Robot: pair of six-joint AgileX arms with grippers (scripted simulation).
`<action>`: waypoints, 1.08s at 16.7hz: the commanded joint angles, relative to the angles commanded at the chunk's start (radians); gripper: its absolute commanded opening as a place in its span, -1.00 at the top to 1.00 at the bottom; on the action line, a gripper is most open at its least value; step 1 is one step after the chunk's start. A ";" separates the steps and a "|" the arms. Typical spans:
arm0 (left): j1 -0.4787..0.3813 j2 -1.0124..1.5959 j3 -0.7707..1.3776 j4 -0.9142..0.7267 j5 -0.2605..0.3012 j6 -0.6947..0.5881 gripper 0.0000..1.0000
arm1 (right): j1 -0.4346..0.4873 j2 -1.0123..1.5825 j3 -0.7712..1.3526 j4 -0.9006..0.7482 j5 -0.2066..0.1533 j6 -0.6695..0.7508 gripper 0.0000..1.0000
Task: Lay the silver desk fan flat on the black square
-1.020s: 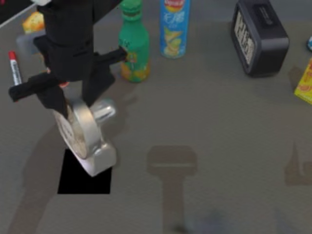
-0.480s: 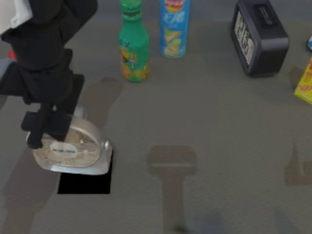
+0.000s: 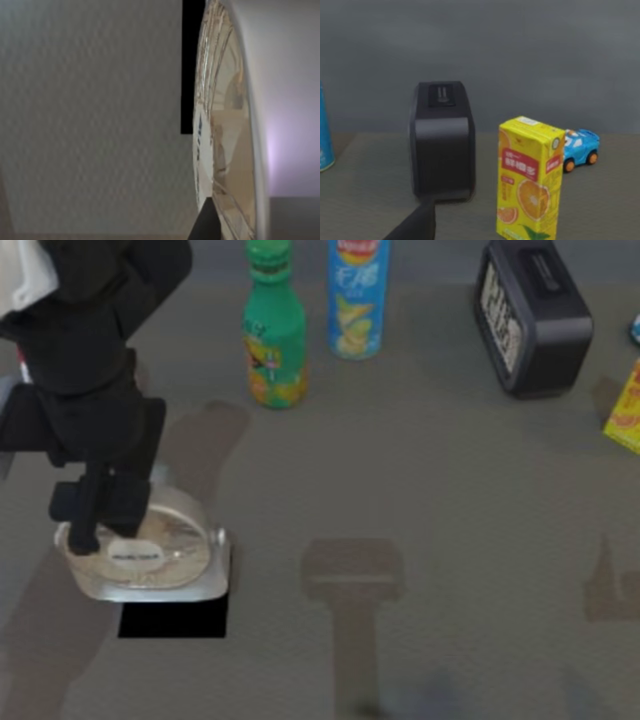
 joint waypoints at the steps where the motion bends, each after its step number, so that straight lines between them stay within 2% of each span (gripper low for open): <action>1: 0.000 -0.001 -0.004 0.004 -0.001 0.002 1.00 | 0.000 0.000 0.000 0.000 0.000 0.000 -1.00; 6: 0.010 0.008 -0.112 0.126 0.001 0.004 1.00 | 0.000 0.000 0.000 0.000 0.000 0.000 -1.00; 10: 0.011 0.011 -0.124 0.139 0.001 0.003 1.00 | 0.000 0.000 0.000 0.000 0.000 0.000 -1.00; 18: 0.011 0.011 -0.124 0.139 0.001 0.003 -0.21 | 0.000 0.000 0.000 0.000 0.000 0.000 -1.00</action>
